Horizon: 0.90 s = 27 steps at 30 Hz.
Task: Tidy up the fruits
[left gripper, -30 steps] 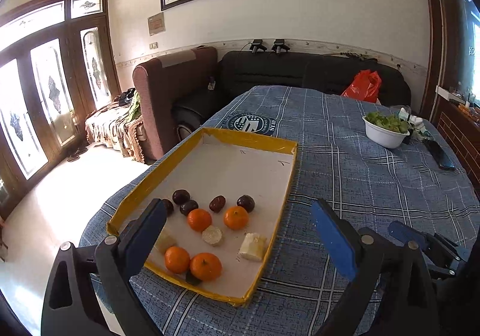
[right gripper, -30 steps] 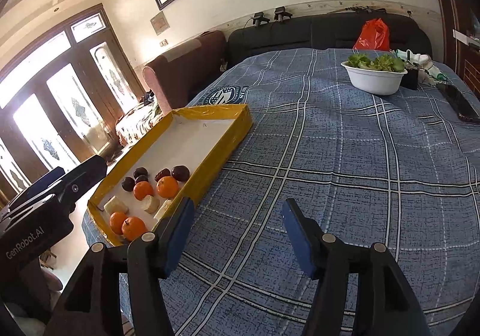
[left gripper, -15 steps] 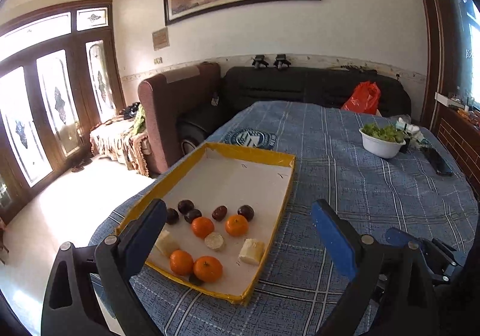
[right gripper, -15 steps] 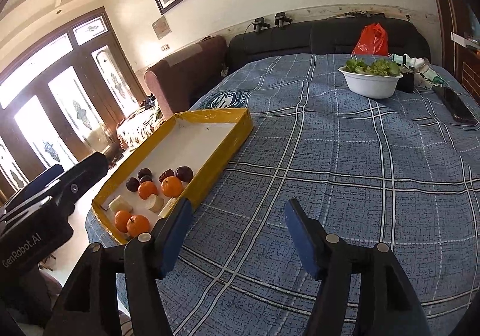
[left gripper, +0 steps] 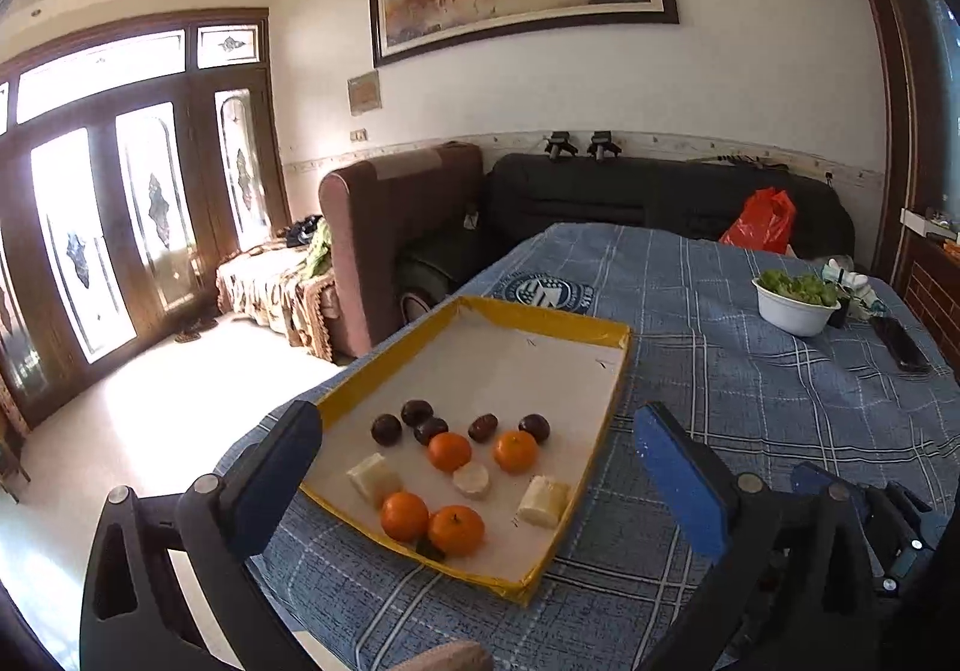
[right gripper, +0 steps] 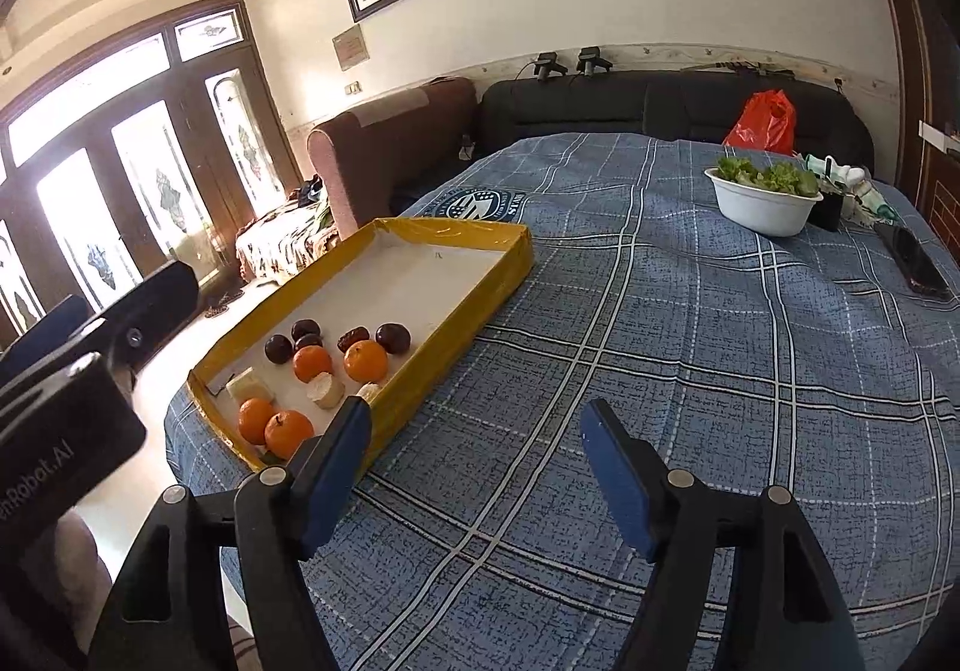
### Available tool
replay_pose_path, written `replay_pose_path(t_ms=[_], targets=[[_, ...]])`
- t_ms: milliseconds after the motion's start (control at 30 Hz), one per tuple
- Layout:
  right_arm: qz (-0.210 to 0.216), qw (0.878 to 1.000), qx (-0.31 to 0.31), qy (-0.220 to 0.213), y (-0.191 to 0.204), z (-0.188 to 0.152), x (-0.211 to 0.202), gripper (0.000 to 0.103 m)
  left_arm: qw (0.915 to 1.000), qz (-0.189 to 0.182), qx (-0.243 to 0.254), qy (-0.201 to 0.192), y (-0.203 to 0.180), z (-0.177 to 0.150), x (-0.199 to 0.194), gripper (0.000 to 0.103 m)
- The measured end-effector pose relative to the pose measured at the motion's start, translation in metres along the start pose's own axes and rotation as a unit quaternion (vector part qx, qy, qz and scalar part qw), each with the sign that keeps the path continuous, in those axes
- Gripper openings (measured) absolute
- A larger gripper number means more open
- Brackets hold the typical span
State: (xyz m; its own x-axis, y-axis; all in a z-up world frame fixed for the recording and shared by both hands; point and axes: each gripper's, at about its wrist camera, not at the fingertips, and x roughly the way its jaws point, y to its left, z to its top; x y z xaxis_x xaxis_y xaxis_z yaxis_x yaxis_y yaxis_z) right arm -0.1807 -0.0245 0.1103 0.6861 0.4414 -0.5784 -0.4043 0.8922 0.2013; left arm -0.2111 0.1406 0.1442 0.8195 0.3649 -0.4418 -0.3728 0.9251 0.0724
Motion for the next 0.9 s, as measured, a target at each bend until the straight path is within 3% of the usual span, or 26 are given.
replay_pose_path(t_ms=[500,900], targets=[[-0.032,0.999,-0.032,0.01,0.021,-0.004,0.021,0.092,0.999,-0.021,-0.026,0.028,0.02,-0.005,0.025,0.103],[-0.045,0.998,-0.046,0.026,0.037,-0.005,0.04,0.095,0.9927,-0.045,-0.073,0.085,0.049,-0.018,0.058,0.103]])
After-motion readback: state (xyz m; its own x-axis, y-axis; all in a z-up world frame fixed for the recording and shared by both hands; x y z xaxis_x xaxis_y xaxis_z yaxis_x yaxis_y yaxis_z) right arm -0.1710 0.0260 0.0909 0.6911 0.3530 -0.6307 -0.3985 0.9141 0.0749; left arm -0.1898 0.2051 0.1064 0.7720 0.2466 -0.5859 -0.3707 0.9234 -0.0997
